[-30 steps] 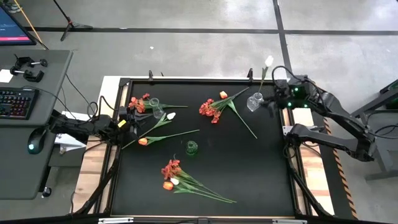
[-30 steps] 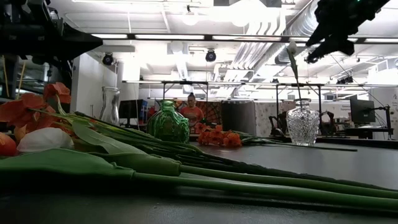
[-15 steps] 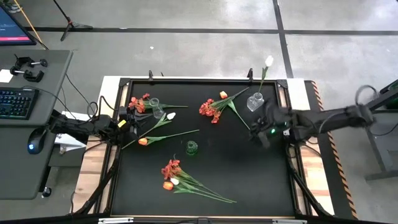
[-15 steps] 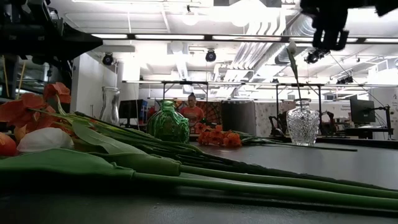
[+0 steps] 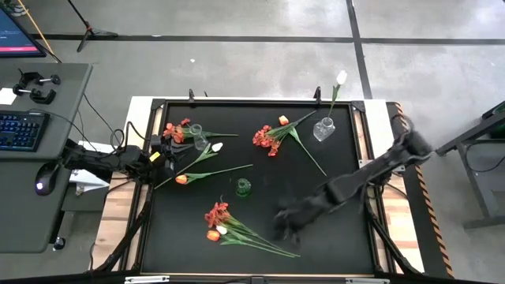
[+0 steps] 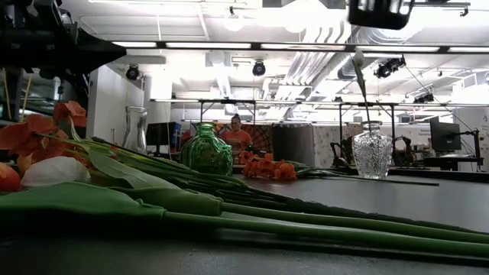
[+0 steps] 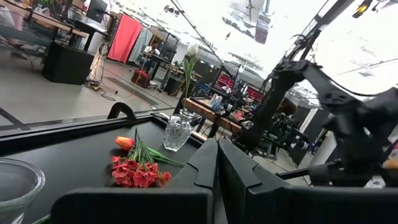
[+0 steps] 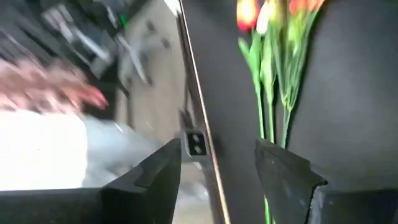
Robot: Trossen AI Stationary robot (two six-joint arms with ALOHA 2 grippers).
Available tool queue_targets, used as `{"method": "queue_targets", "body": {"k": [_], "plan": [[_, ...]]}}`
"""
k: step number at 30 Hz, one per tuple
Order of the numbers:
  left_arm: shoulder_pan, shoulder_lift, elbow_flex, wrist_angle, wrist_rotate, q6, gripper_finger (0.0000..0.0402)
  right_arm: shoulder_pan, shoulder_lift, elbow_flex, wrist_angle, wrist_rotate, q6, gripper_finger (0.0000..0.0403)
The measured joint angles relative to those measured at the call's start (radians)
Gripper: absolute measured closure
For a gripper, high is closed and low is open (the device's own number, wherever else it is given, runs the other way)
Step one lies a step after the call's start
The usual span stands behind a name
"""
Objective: Sort flowers into vase by color
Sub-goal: Put the bottom white flower into the right transparent vase
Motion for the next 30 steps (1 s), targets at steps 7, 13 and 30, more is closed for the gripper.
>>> {"method": "queue_targets", "body": {"k": [7, 13, 30], "plan": [[0.000, 0.000, 0.000, 0.000, 0.000, 0.000, 0.0401, 0.039, 0.258, 0.257, -0.147, -0.014, -0.200, 0.0210], [0.000, 0.000, 0.000, 0.000, 0.000, 0.000, 0.0401, 0.027, 0.408, 0.341, -0.183, 0.001, -0.303, 0.0211], [0.000, 0.000, 0.000, 0.000, 0.000, 0.000, 0.0401, 0.021, 0.524, 0.390, -0.182, 0.143, -0.319, 0.0300]]}}
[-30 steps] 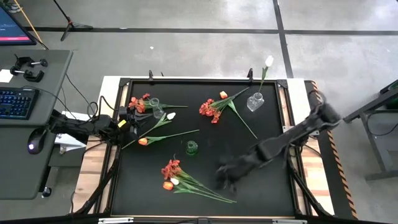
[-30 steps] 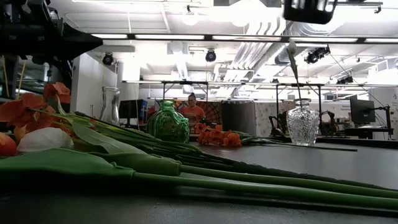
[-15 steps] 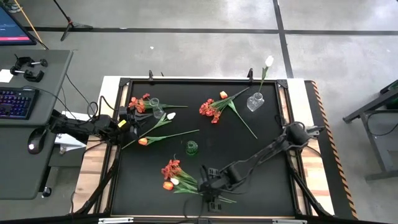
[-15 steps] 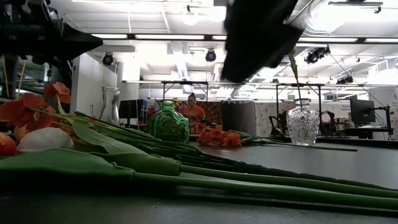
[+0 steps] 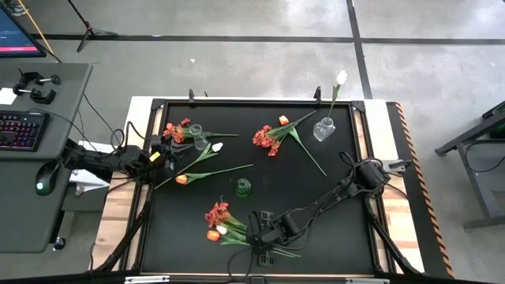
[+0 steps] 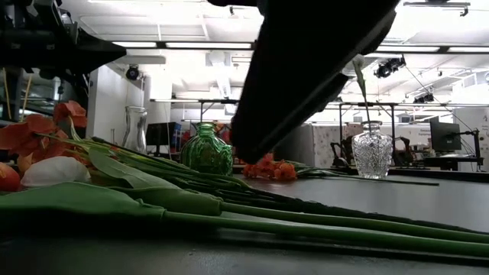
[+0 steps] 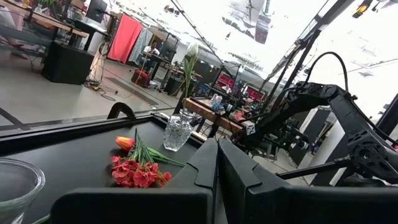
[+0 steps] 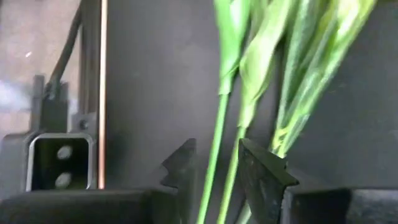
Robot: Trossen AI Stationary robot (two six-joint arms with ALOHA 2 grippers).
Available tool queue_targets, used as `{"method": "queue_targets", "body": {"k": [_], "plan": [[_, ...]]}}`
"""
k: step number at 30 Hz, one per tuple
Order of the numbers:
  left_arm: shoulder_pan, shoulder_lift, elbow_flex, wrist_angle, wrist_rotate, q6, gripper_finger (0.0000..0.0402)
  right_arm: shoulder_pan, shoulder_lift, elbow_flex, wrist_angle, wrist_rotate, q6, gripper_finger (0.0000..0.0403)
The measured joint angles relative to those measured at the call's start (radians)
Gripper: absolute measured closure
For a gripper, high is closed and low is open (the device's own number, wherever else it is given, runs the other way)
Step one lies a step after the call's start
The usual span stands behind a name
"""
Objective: Sort flowers into vase by color
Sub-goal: Put the bottom white flower into the right transparent vase
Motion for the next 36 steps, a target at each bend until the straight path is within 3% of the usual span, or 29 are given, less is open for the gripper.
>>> {"method": "queue_targets", "body": {"k": [23, 36], "plan": [[0.000, 0.000, 0.000, -0.008, 0.000, 0.000, 0.0401, -0.005, 0.046, 0.000, 0.013, 0.076, -0.019, 0.0302], [0.000, 0.000, 0.000, -0.013, 0.000, 0.000, 0.0401, 0.005, 0.082, 0.002, 0.034, 0.063, -0.025, 0.0302]]}}
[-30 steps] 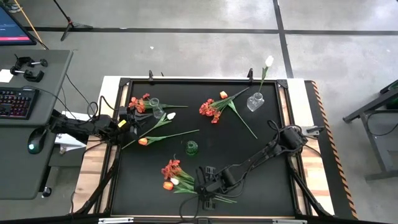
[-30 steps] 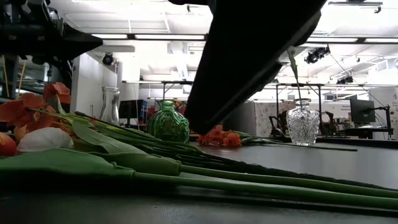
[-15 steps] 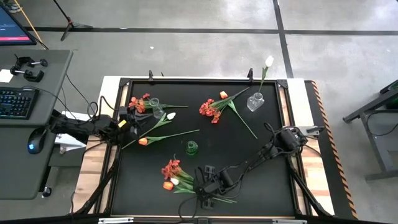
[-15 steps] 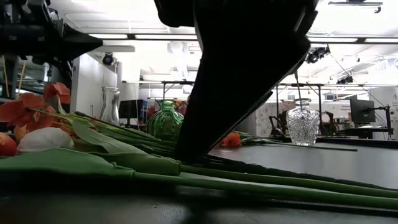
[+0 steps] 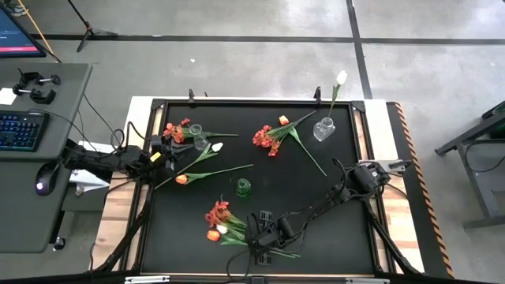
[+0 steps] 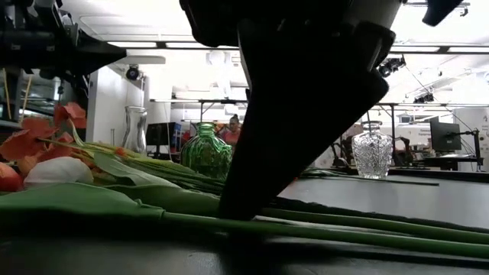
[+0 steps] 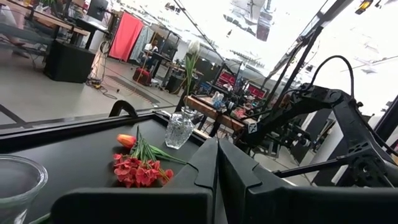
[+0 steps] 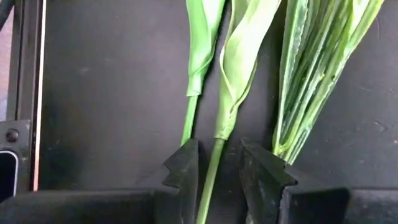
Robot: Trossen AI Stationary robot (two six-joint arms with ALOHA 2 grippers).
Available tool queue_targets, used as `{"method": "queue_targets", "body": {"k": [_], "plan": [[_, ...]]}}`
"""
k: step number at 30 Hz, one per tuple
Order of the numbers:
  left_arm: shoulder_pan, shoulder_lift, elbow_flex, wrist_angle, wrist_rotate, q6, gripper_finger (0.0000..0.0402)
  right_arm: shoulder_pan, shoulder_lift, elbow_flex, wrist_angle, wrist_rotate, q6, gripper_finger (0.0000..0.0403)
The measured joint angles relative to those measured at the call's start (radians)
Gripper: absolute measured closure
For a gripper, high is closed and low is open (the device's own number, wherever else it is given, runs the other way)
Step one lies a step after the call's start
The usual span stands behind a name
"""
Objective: Sort flowers into vase by color
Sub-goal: Put the bottom white flower into the right transparent vase
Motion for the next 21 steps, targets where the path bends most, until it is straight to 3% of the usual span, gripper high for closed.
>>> {"method": "queue_targets", "body": {"k": [5, 10, 21], "plan": [[0.000, 0.000, 0.000, -0.010, 0.000, 0.000, 0.0401, 0.001, 0.008, 0.002, -0.010, 0.026, 0.000, 0.0318], [0.000, 0.000, 0.000, -0.010, 0.000, 0.000, 0.0401, -0.007, 0.006, 0.002, -0.032, -0.008, 0.023, 0.0393], [0.000, 0.000, 0.000, -0.010, 0.000, 0.000, 0.0401, -0.068, -0.166, -0.002, -0.101, -0.096, -0.065, 0.0402]]}}
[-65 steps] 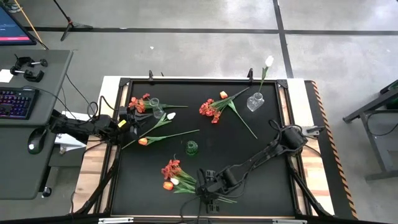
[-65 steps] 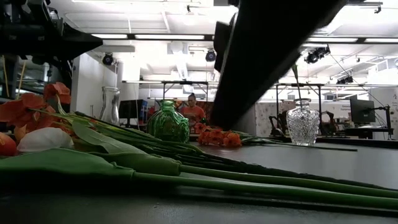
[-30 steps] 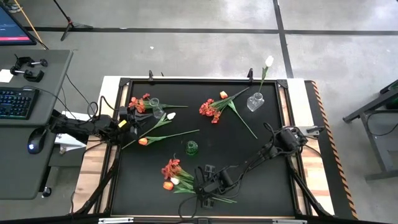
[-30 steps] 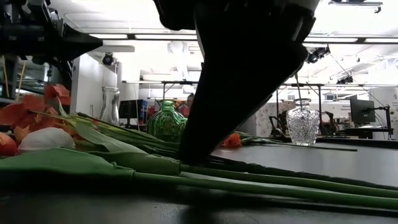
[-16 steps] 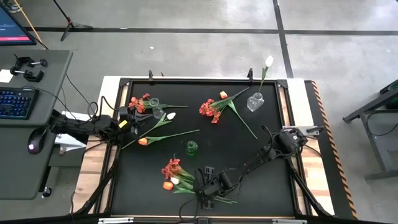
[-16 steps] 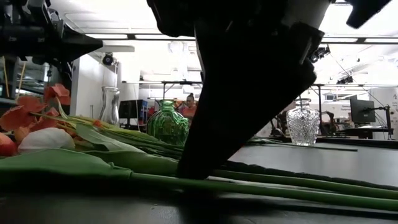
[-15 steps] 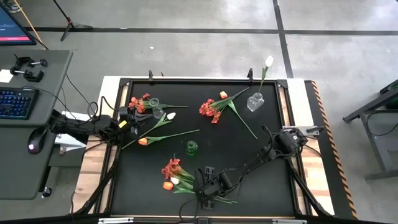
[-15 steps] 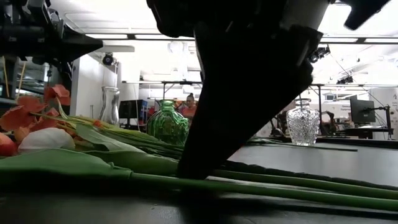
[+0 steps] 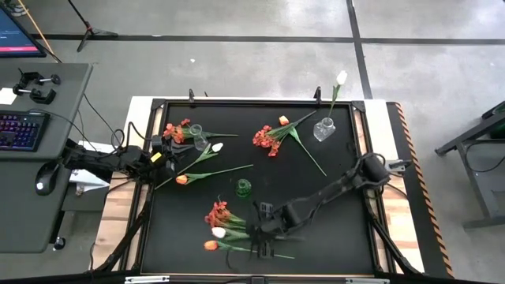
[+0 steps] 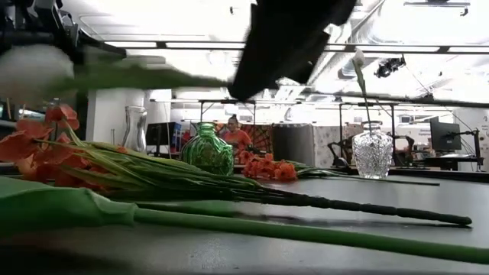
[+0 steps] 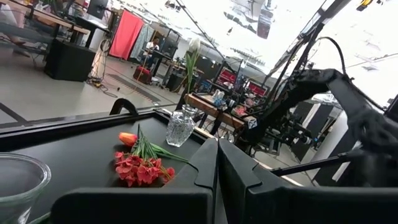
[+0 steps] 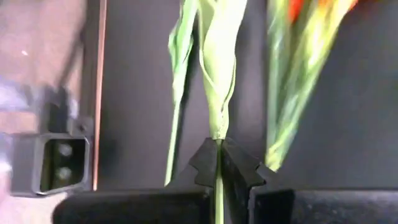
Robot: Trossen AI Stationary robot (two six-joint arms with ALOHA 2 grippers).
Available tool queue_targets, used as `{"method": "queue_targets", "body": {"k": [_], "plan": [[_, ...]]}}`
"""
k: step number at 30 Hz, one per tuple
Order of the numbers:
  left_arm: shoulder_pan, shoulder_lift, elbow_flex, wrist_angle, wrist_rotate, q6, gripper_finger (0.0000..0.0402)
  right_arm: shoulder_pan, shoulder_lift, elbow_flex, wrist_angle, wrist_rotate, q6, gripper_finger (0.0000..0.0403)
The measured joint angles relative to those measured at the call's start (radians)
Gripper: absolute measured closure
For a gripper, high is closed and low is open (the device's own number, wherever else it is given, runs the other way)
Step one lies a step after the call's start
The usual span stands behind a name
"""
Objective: Sort flowers into vase by color
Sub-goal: Put the bottom white flower into the right transparent vase
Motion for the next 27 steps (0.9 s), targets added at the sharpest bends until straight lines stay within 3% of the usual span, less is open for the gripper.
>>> {"method": "queue_targets", "body": {"k": [6, 13, 17, 21, 24, 27], "plan": [[0.000, 0.000, 0.000, 0.000, 0.000, 0.000, 0.0401, -0.073, -0.140, -0.001, -0.059, -0.154, -0.069, 0.0402], [0.000, 0.000, 0.000, -0.004, 0.000, 0.000, 0.0401, -0.141, -0.352, -0.062, -0.337, -0.023, -0.050, 0.0402], [0.000, 0.000, 0.000, -0.004, 0.000, 0.000, 0.0401, -0.173, -0.570, -0.317, -0.235, -0.011, 0.109, 0.0403], [0.000, 0.000, 0.000, -0.003, 0.000, 0.000, 0.0401, -0.175, -0.825, -0.629, -0.035, 0.079, 0.315, 0.0403], [0.000, 0.000, 0.000, -0.003, 0.000, 0.000, 0.0401, -0.184, -0.991, -0.840, 0.142, 0.221, 0.414, 0.0403], [0.000, 0.000, 0.000, -0.003, 0.000, 0.000, 0.0401, -0.232, -1.139, -1.010, 0.367, 0.400, 0.403, 0.0403]]}}
